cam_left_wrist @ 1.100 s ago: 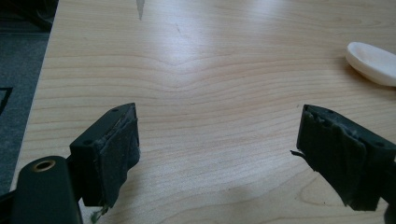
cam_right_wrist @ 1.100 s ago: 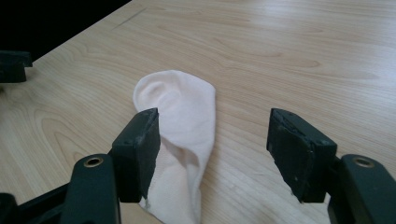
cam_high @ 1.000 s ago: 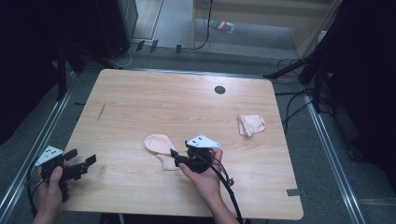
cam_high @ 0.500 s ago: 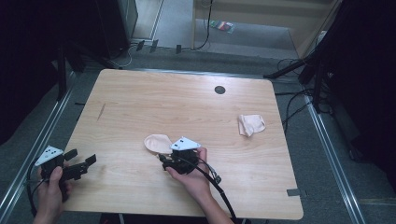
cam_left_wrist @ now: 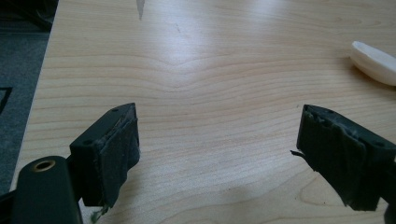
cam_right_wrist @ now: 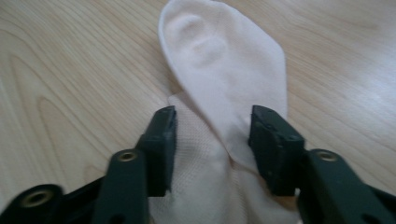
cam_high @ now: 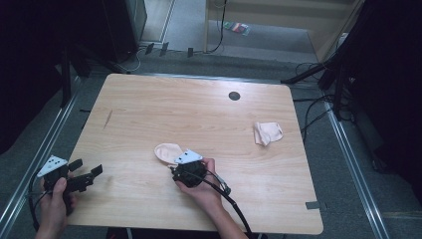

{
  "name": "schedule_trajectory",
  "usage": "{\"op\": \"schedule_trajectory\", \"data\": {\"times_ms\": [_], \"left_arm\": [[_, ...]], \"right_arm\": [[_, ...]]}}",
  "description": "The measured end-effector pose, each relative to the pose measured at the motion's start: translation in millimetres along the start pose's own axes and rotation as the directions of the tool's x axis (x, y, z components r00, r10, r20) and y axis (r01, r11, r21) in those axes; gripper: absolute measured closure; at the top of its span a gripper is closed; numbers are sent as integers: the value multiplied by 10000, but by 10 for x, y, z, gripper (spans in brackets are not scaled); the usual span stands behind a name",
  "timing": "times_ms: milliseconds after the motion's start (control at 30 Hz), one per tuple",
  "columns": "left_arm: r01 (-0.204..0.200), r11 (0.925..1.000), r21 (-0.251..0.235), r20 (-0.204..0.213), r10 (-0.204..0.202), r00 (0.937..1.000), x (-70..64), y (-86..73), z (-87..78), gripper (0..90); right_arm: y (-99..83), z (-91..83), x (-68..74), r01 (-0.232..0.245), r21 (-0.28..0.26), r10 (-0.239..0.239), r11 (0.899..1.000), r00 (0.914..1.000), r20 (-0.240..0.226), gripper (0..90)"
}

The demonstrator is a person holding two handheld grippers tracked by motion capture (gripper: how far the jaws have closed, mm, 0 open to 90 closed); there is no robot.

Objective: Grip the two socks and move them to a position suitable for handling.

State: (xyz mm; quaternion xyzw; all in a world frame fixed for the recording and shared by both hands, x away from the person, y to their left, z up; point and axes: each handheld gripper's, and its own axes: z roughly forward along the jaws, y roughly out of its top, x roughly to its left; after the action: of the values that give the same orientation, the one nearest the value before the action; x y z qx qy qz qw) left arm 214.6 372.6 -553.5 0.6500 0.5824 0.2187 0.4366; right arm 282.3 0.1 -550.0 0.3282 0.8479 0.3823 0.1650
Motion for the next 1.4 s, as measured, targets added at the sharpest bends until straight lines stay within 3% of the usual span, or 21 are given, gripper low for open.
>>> {"op": "schedule_trajectory", "data": {"times_ms": [33, 67, 133, 167, 233, 433, 567, 800, 933, 1033, 1133, 1267, 1333, 1400], "left_arm": [[-18, 10000, 1, -4, 18, 10000, 0, 0, 0, 133], [-18, 10000, 1, -4, 18, 10000, 0, 0, 0, 133], [-41, 10000, -3, -22, 41, 10000, 1, 1, 0, 133], [-13, 10000, 0, -26, 13, 10000, -2, 0, 0, 133], [-60, 9999, -152, -101, 58, 9999, -10, -6, -14, 133], [-552, 9981, -262, -414, 540, 9977, -90, 0, -11, 133], [-610, 9969, -497, -82, 607, 9981, -215, 43, -1, 132], [-1067, 9910, -808, 422, 1103, 9930, -587, 138, 79, 133], [-1402, 9865, -848, 767, 1468, 9862, -813, 202, 164, 133], [-1718, 9817, -820, 1079, 1801, 9777, -1002, 256, 251, 133], [-1792, 9792, -953, 1380, 1913, 9718, -1158, 310, 328, 133], [-2044, 9723, -1131, 1677, 2215, 9606, -1389, 396, 419, 133], [-2284, 9655, -1253, 1909, 2494, 9494, -1569, 440, 489, 133], [-2325, 9643, -1265, 1988, 2542, 9465, -1627, 450, 512, 133]], "right_arm": [[-27, -1, -4, 46, -232, -41, 9997, 9997, 249, 725], [-27, -1, -4, 46, -232, -41, 9997, 9997, 249, 725], [-46, -14, -37, -222, -296, 236, 9993, 9987, 455, 820], [-44, -17, -64, -385, -306, 394, 9988, 9987, 317, 836], [-29, -57, -129, -861, -416, 866, 9954, 9962, 98, 848], [71, -308, -205, -1326, -1162, 1325, 9843, 9911, -86, 850], [123, -528, -264, -1484, -1480, 1481, 9778, 9889, -130, 849], [99, -768, -311, -1541, -1769, 1549, 9721, 9879, -90, 849], [80, -851, -315, -1562, -1853, 1574, 9702, 9875, -85, 849], [50, -917, -323, -1515, -1900, 1543, 9700, 9880, 2, 849], [-3, -961, -348, -1586, -1912, 1642, 9686, 9863, 136, 849], [-101, -987, -403, -1835, -1787, 1915, 9666, 9811, 284, 849], [-163, -999, -441, -1967, -1731, 2072, 9651, 9773, 447, 849], [-178, -1003, -453, -2001, -1718, 2113, 9646, 9762, 491, 849]]}}
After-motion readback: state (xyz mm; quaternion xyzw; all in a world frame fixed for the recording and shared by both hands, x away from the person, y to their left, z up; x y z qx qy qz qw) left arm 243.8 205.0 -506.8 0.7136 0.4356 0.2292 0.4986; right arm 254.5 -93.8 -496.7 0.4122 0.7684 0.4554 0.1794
